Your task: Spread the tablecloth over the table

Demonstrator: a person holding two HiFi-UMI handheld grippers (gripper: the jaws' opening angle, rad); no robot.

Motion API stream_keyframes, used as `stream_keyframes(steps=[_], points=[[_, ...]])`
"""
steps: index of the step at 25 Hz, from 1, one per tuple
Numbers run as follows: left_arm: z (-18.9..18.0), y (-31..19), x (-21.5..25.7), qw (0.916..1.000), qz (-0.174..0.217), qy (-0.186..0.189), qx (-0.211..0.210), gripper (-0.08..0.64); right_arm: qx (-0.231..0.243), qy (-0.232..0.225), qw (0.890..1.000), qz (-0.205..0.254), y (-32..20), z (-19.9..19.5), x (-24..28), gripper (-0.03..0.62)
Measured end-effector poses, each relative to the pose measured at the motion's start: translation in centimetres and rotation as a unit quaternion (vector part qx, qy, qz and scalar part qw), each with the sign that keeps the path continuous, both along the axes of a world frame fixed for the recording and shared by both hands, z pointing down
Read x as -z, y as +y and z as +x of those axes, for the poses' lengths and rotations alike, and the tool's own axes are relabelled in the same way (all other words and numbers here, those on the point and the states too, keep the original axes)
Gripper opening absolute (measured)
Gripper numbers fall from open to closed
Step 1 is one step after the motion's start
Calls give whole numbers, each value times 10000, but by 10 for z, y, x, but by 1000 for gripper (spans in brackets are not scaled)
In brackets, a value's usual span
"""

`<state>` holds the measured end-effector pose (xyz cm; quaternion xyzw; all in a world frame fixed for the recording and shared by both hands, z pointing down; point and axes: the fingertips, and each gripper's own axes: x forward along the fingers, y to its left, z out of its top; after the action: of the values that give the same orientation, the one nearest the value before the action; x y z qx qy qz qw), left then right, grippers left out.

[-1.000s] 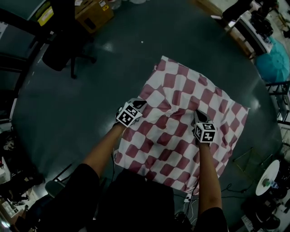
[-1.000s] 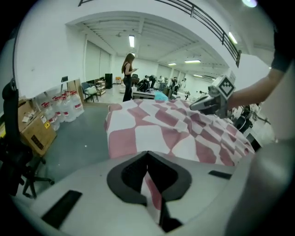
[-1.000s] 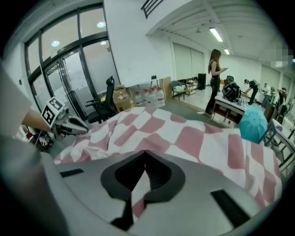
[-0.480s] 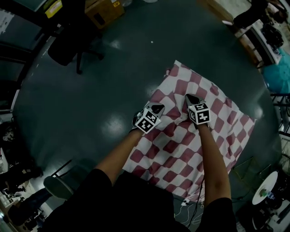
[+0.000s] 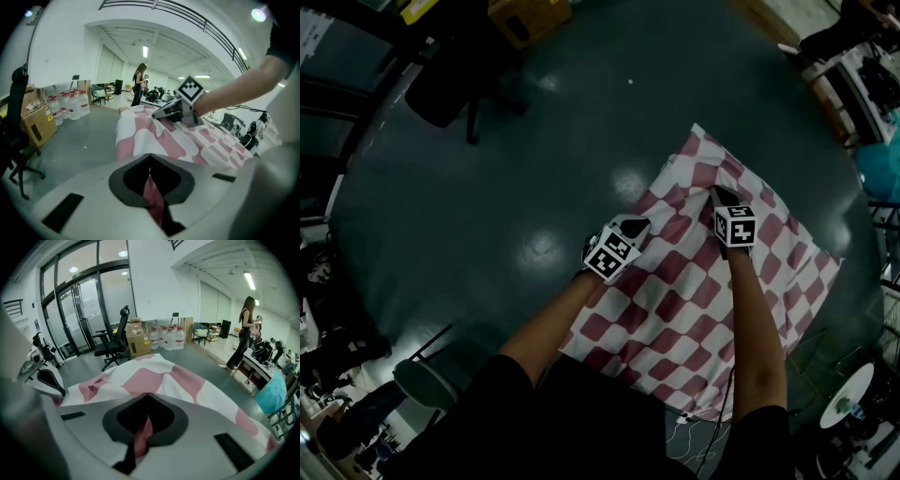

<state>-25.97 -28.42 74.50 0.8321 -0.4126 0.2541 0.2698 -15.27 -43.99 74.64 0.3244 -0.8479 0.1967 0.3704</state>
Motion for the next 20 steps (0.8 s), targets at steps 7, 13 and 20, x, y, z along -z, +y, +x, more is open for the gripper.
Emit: stream_keyframes(steps=[7, 13, 20], points=[[7, 4, 5, 9997, 26, 219, -68, 15, 640, -332, 9961, 512, -17, -59, 43, 17], [23, -3, 14, 9967, -52, 729, 344, 15, 541, 67, 9985, -24, -18, -70, -5, 16], [10, -3, 23, 9953, 306, 677, 624, 15, 336, 192, 9985, 398, -65, -63, -4, 16]])
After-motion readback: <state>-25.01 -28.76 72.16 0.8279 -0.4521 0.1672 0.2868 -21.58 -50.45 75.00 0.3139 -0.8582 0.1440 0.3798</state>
